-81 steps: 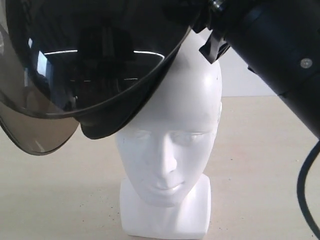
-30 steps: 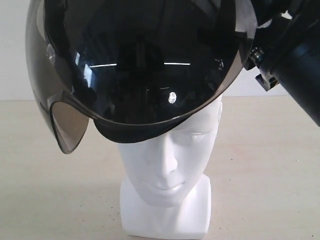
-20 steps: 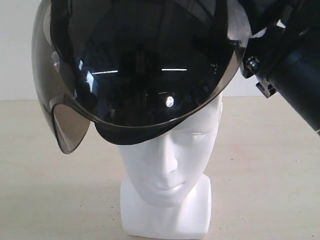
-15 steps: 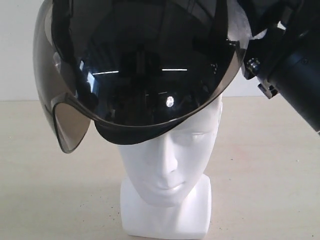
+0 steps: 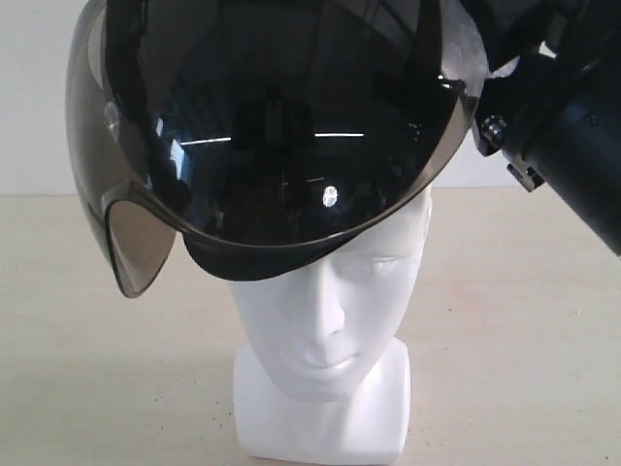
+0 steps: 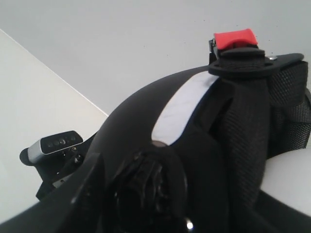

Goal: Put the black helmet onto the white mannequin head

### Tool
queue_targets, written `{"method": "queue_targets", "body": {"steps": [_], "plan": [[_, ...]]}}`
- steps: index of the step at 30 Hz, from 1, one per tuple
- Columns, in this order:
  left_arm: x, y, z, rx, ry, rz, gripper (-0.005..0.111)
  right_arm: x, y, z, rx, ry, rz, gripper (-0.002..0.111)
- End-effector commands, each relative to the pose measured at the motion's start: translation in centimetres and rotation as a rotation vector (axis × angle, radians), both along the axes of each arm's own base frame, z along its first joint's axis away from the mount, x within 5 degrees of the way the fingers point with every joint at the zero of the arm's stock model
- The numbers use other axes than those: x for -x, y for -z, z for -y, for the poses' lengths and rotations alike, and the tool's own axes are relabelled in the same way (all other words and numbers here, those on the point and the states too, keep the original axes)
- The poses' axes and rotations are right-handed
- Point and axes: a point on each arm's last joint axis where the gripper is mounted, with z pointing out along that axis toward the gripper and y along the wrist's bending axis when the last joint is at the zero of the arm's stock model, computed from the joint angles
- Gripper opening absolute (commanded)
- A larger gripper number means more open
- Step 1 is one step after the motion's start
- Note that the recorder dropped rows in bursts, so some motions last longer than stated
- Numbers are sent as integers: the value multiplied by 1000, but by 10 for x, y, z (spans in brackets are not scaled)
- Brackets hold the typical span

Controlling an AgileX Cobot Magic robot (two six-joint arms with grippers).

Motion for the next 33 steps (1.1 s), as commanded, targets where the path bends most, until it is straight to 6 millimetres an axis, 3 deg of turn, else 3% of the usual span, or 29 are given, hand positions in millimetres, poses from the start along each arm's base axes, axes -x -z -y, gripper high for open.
{"method": "queue_targets", "body": {"steps": [1,10,33], "plan": [[0,45,25,-178,232,-91,4,0,-13,12,51,138,144,0],[-13,66,31,-188,262,-155,4,6,-14,4,92,50,190,0],[-14,68,32,-191,268,-161,4,2,11,-10,321,-61,-2,0]]}}
